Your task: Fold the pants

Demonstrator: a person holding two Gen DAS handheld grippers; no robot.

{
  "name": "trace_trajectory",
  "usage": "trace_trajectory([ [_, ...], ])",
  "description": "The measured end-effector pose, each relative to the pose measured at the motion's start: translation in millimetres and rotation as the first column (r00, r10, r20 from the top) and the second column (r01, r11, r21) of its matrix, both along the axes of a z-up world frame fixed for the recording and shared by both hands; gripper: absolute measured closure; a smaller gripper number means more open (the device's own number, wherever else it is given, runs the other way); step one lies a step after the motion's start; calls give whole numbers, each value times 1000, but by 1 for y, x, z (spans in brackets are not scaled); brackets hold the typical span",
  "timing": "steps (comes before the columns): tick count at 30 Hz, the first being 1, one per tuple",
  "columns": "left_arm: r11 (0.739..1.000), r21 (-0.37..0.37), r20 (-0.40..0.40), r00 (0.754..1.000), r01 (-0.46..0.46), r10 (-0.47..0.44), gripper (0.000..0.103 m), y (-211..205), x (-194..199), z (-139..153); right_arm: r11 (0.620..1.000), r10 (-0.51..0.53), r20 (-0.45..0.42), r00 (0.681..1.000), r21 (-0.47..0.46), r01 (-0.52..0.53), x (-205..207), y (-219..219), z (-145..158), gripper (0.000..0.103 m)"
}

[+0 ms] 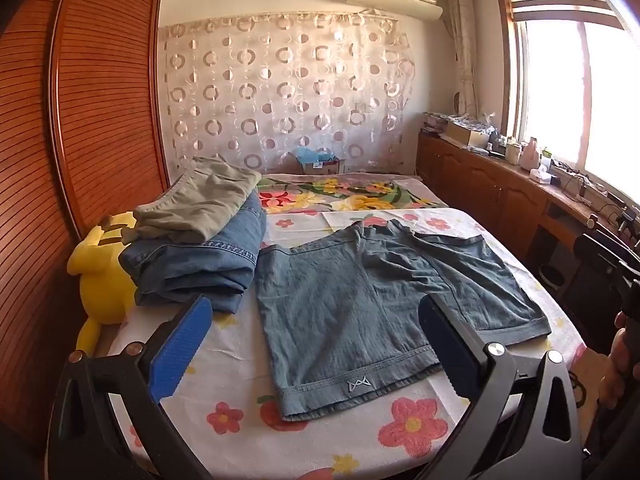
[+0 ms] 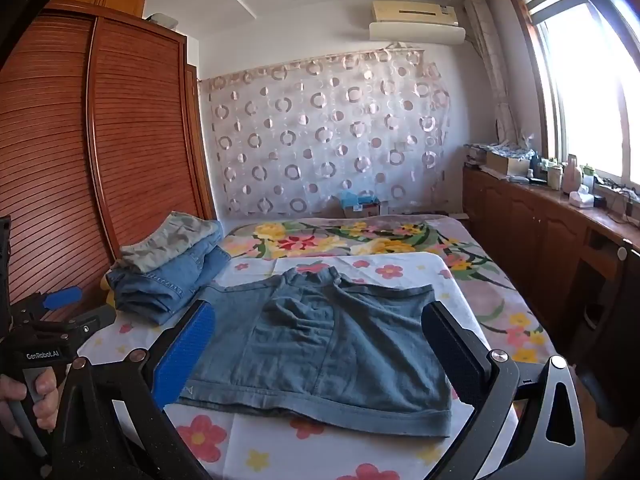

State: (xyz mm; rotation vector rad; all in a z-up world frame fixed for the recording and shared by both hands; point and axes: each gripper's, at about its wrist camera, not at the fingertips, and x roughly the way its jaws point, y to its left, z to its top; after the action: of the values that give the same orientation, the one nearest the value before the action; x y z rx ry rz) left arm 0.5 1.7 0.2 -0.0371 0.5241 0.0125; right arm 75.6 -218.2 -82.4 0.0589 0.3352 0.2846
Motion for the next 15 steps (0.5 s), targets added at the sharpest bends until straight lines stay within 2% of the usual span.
trace_trajectory([
  [1, 1000, 24, 22, 1000, 5, -5, 0, -2, -2, 0, 1000, 3, -1, 1000, 2, -3, -1, 0, 0, 0],
  [15, 1000, 13, 21, 1000, 2, -3, 0, 1, -2, 1, 1000, 0, -1, 1000, -19, 0, -8, 2, 2, 0],
])
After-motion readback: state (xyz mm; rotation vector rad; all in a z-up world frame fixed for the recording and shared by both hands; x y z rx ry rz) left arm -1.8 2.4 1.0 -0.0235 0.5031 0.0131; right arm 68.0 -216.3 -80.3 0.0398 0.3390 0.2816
